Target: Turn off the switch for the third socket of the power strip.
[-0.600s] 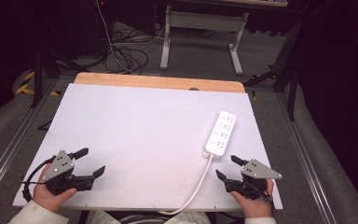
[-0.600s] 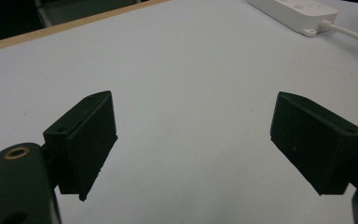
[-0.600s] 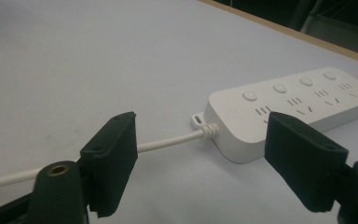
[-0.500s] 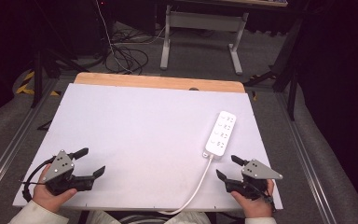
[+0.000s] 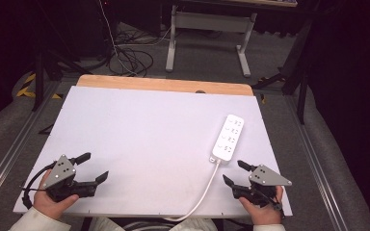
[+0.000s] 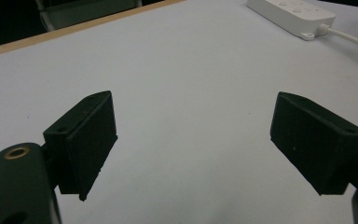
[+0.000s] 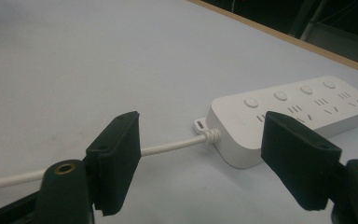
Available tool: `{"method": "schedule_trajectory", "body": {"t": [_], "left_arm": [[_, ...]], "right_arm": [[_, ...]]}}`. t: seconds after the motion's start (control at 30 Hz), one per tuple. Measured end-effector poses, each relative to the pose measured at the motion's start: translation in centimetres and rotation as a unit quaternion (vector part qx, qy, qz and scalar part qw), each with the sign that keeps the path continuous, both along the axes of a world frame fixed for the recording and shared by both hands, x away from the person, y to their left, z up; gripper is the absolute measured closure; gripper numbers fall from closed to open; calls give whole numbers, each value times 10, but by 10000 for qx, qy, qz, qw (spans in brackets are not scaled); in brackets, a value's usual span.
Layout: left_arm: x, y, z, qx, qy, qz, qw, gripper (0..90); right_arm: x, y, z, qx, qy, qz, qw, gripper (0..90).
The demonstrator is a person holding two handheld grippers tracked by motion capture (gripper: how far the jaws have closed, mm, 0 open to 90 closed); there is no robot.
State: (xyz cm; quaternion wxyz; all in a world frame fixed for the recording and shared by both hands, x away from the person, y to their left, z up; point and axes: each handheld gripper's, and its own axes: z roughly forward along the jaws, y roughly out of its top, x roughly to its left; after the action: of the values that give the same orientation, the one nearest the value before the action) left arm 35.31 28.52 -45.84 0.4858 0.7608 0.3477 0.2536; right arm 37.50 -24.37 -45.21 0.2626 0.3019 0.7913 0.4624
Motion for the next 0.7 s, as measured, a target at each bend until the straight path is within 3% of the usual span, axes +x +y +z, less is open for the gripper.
{"method": "schedule_trajectory", "body": {"t": [0.33,0.43,0.7], "left_arm": [[-2,0,2,-90,40,-12,10000,151],[-2,0,2,-113,101,-10,9999,158],[-3,-1,3,60,25,-36,10000,158]], "right_arm": [[0,2,2,-21,29,60,10000,315],[2,3,5,146,177,175,9996,318],[6,6,19,75,177,144,9997,338]]}}
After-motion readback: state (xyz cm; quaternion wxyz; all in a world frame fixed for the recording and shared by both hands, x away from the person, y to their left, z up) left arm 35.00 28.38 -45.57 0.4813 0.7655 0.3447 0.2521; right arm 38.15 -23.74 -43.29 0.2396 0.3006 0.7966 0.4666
